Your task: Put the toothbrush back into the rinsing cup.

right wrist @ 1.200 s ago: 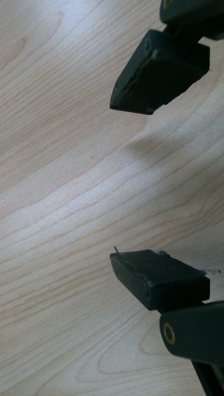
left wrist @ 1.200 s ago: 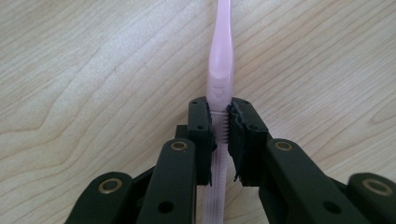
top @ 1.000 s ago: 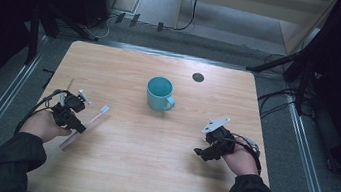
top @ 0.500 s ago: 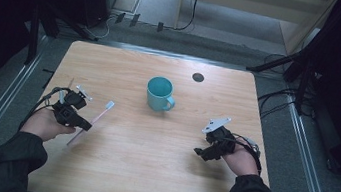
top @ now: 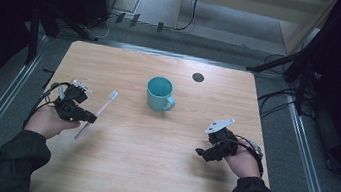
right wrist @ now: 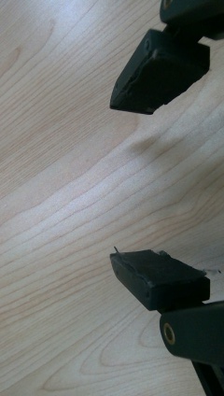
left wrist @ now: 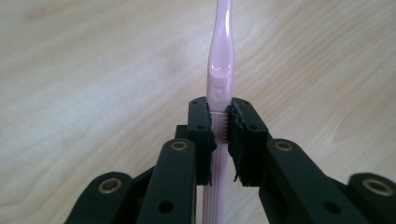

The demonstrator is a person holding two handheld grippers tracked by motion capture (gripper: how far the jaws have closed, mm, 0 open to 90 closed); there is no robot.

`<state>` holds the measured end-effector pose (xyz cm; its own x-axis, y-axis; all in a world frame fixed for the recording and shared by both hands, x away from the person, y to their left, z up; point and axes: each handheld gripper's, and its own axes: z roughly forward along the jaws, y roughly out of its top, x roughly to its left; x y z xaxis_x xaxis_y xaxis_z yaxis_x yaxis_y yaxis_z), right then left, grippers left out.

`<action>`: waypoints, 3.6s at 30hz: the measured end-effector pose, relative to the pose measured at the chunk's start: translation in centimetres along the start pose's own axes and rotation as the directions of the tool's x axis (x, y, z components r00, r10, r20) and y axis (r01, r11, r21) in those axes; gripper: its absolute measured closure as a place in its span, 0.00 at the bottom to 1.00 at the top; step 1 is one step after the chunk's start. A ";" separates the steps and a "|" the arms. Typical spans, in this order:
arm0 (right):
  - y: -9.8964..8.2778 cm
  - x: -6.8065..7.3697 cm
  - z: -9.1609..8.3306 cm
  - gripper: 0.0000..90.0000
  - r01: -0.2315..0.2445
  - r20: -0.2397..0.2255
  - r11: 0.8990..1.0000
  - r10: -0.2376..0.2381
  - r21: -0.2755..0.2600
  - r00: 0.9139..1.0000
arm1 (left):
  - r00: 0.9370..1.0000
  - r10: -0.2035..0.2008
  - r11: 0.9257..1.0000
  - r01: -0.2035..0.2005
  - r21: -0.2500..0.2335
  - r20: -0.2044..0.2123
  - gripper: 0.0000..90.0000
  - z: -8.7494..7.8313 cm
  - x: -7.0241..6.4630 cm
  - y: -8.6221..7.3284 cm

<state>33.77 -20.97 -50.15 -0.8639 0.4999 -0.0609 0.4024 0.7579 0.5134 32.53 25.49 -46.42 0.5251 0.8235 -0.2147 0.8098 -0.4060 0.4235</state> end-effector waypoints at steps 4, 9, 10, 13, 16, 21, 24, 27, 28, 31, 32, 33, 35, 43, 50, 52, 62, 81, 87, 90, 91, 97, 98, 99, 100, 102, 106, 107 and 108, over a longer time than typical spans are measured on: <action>-0.2 0.0 -0.1 0.24 -0.011 0.001 1.000 0.011 -0.002 1.000 | 1.000 0.026 1.000 -0.026 -0.010 0.006 0.88 0.1 -0.2 0.3; -0.5 0.1 -0.4 0.24 -0.018 0.006 1.000 0.018 -0.016 1.000 | 0.999 0.036 0.999 -0.035 -0.038 0.010 0.88 0.2 -0.6 0.9; -0.6 0.1 -0.5 0.24 -0.027 0.007 1.000 0.027 -0.013 1.000 | 0.999 0.033 0.999 -0.032 -0.042 0.016 0.88 0.2 -0.7 1.0; -0.9 0.1 -0.6 0.24 -0.032 0.010 0.999 0.032 -0.012 0.999 | 0.999 0.036 0.997 -0.035 -0.068 0.011 0.88 0.2 -0.8 1.3; -1.0 0.0 -0.7 0.24 -0.044 0.011 0.999 0.044 -0.019 0.999 | 0.999 0.035 0.995 -0.034 -0.090 0.013 0.88 0.2 -0.9 1.5; -1.3 0.1 -1.0 0.24 -0.047 0.018 0.998 0.048 -0.034 0.999 | 1.000 0.023 0.992 -0.020 -0.127 0.018 0.88 0.4 -1.0 1.9; -1.5 0.0 -1.1 0.26 -0.055 0.023 0.998 0.055 -0.024 0.998 | 1.000 0.018 0.988 -0.015 -0.153 0.021 0.88 0.6 -0.9 2.1; -1.6 -0.1 -1.1 0.26 -0.058 0.019 0.998 0.059 -0.031 0.998 | 1.000 0.018 0.988 -0.015 -0.156 0.018 0.88 0.6 -1.0 2.3; -1.7 -0.1 -1.2 0.26 -0.071 0.023 0.997 0.071 -0.028 0.997 | 1.000 0.015 0.987 -0.011 -0.163 0.022 0.88 0.6 -1.1 2.4; -1.7 -0.1 -1.2 0.26 -0.068 0.024 0.997 0.069 -0.029 0.997 | 1.000 0.010 0.985 -0.005 -0.174 0.027 0.88 0.7 -1.3 2.6; -1.7 0.0 -1.2 0.26 -0.065 0.024 0.997 0.066 -0.030 0.998 | 0.999 0.018 0.986 -0.014 -0.167 0.026 0.88 0.8 -1.3 2.7; -1.7 0.0 -1.2 0.26 -0.065 0.024 0.997 0.066 -0.029 0.998 | 1.000 0.019 0.986 -0.016 -0.168 0.018 0.88 0.9 -1.5 2.8; -1.7 -0.1 -1.2 0.26 -0.065 0.025 0.998 0.066 -0.025 0.998 | 1.000 0.019 0.985 -0.015 -0.172 0.018 0.88 1.2 -1.7 3.1; -1.7 -0.2 -1.1 0.26 -0.070 0.025 0.997 0.071 -0.026 0.997 | 0.999 0.030 0.979 -0.028 -0.200 0.010 0.88 1.8 -2.5 3.9; -1.8 -0.1 -1.1 0.23 -0.073 0.021 0.997 0.074 -0.028 0.997 | 1.000 0.019 0.971 -0.019 -0.240 -0.003 0.88 2.0 -2.7 4.4; -1.9 -0.1 -1.1 0.23 -0.064 0.016 0.998 0.064 -0.029 0.998 | 1.000 0.014 0.970 -0.014 -0.245 -0.003 0.88 1.8 -2.8 4.5; -1.7 -0.1 -1.1 0.23 -0.074 0.013 0.997 0.074 -0.034 0.997 | 1.000 -0.004 0.945 0.004 -0.327 0.003 0.88 1.2 -3.2 6.0; -1.7 0.0 -1.2 0.23 -0.061 0.010 0.997 0.062 -0.036 0.998 | 1.000 -0.011 0.864 0.007 -0.504 -0.004 0.88 -0.5 -4.4 9.0; -1.7 0.0 -1.3 0.23 -0.066 0.009 0.997 0.066 -0.044 0.998 | 1.000 -0.022 0.838 0.016 -0.545 -0.003 0.88 -0.5 -4.7 9.7; -1.6 0.0 -1.2 0.23 -0.064 0.007 0.997 0.064 -0.042 0.998 | 0.999 -0.031 0.823 0.018 -0.567 -0.013 0.88 -0.4 -5.0 10.1; -1.6 0.0 -1.2 0.23 -0.063 0.007 0.997 0.064 -0.043 0.998 | 0.999 -0.030 0.817 0.017 -0.576 -0.014 0.88 -0.3 -5.2 10.3; -1.7 -0.1 -1.3 0.23 -0.067 0.009 0.996 0.068 -0.051 0.998 | 0.999 -0.031 0.802 0.010 -0.597 -0.024 0.88 -0.3 -5.6 11.1; -1.7 -0.1 -1.3 0.23 -0.067 0.010 0.996 0.068 -0.051 0.998 | 0.999 -0.024 0.797 -0.004 -0.604 -0.038 0.88 -0.4 -5.7 11.5; -1.7 -0.1 -1.3 0.23 -0.067 0.010 0.996 0.068 -0.051 0.998 | 0.999 -0.024 0.797 -0.004 -0.604 -0.038 0.88 -0.4 -5.7 11.5; -1.7 -0.1 -1.4 0.23 -0.067 0.009 0.996 0.068 -0.052 0.998 | 0.998 -0.022 0.789 -0.015 -0.614 -0.053 0.88 -0.4 -5.8 11.6; -1.7 -0.2 -1.4 0.23 -0.067 0.009 0.996 0.068 -0.055 0.998 | 0.999 -0.022 0.779 -0.009 -0.627 -0.042 0.88 -0.6 -5.7 12.0; -1.6 -0.1 -1.3 0.23 -0.067 0.008 0.996 0.067 -0.052 0.998 | 0.999 -0.017 0.765 -0.014 -0.644 -0.042 0.88 -0.5 -6.0 12.8; -1.6 -0.1 -1.3 0.23 -0.066 0.009 0.996 0.067 -0.052 0.998 | 0.999 -0.015 0.764 -0.014 -0.646 -0.040 0.88 -0.5 -6.2 13.0; -1.6 -0.1 -1.3 0.23 -0.066 0.008 0.996 0.066 -0.053 0.998 | 0.999 -0.009 0.762 -0.019 -0.647 -0.041 0.88 -0.4 -6.3 13.2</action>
<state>32.81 -22.77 -49.85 -0.8330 0.5523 -0.0336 0.4417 0.7004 0.5607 39.80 15.07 -39.15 0.5063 0.8428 -0.1825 0.4378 -0.0689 0.8965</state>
